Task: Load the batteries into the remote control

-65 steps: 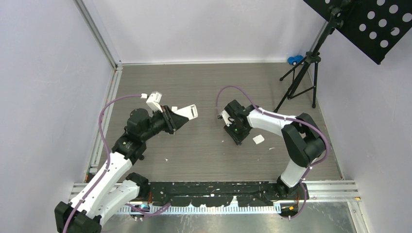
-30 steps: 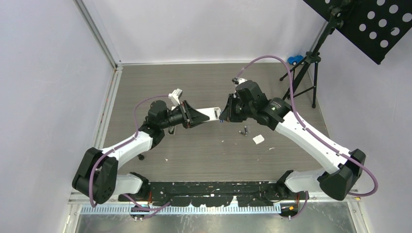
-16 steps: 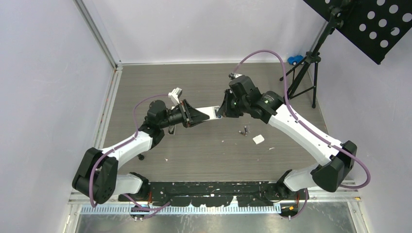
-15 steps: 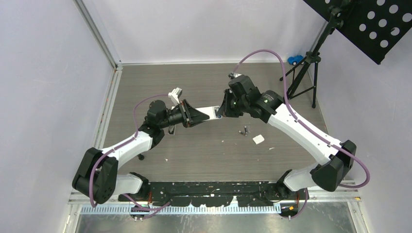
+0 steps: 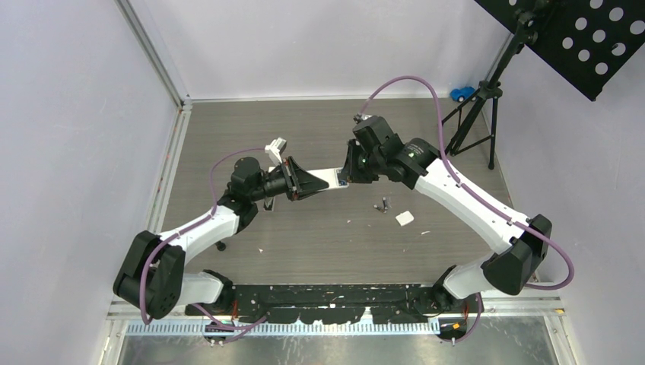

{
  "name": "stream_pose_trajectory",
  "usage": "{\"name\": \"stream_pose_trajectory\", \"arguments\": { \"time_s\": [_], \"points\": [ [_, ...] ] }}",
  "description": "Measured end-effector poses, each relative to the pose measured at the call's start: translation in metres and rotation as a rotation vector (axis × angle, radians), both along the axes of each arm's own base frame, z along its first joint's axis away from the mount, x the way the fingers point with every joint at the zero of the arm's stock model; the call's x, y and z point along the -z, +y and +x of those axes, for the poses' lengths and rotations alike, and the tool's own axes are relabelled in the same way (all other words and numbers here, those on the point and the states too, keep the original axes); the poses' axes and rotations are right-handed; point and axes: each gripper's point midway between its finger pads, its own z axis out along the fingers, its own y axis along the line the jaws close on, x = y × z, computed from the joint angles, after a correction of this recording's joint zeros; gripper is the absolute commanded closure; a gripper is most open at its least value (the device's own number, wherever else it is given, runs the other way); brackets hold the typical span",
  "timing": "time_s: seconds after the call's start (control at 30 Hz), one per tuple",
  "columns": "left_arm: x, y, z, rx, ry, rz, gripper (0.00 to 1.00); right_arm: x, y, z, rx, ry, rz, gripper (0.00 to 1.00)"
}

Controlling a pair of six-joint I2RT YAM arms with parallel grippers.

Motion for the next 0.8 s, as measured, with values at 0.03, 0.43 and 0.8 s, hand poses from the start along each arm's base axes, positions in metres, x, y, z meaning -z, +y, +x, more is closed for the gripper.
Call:
{"name": "stream_pose_trajectory", "arguments": {
  "time_s": [0.03, 0.43, 0.8],
  "points": [
    [0.000, 0.000, 0.000, 0.001, -0.001, 0.000, 1.00, 0.000, 0.000, 0.000, 0.001, 0.000, -0.001, 0.97],
    [0.016, 0.001, -0.008, 0.058, -0.093, 0.077, 1.00, -0.018, -0.006, -0.003, -0.020, -0.020, -0.025, 0.98],
    [0.023, 0.002, -0.010, 0.072, -0.107, 0.108, 1.00, 0.003, -0.002, -0.016, -0.089, 0.080, -0.073, 0.92]
  ]
}}
